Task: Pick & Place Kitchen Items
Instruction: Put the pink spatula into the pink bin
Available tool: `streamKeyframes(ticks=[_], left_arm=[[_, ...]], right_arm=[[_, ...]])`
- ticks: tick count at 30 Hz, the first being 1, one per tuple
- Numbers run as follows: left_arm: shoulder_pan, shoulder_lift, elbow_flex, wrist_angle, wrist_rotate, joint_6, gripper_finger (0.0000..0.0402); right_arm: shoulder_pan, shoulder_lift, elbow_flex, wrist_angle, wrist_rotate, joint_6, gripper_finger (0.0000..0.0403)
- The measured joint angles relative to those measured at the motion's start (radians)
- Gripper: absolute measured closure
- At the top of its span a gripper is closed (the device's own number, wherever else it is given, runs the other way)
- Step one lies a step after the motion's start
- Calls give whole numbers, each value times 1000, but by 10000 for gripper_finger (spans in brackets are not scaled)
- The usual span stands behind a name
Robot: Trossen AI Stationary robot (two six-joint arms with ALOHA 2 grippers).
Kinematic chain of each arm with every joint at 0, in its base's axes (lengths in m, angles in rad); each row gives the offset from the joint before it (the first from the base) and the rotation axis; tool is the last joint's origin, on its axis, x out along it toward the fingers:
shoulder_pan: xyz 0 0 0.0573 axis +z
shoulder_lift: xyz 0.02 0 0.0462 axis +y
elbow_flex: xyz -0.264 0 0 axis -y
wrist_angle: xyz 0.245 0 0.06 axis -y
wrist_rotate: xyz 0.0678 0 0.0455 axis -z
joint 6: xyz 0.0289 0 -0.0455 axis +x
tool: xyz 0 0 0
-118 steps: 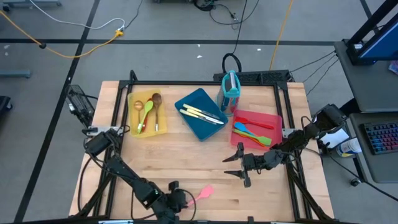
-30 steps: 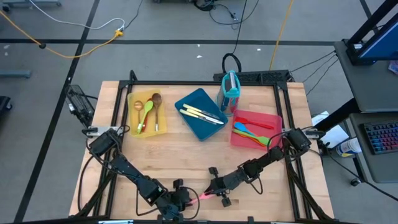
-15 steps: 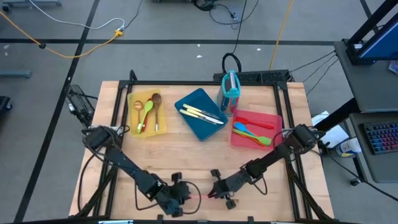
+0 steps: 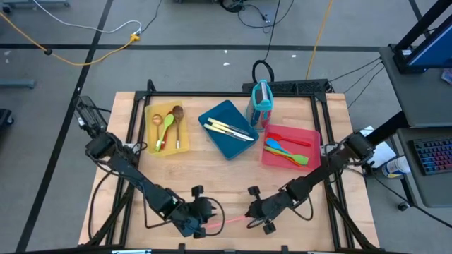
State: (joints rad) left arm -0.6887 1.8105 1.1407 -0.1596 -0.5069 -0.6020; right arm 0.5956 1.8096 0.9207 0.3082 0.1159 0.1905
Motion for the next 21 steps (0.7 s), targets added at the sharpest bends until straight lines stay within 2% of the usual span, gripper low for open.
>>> streamKeyframes(ticks=[5,12,21], left_arm=[[1,-11,0,-27,-13,-1,311],[0,-13,0,-50,-18,-13,311],[0,-13,0,-48,-17,-29,311]], right_arm=[[13,-77,0,-148,49,14,402],[38,-286,0,-379,176,17,402],[44,-574,2,-888,326,224,402]])
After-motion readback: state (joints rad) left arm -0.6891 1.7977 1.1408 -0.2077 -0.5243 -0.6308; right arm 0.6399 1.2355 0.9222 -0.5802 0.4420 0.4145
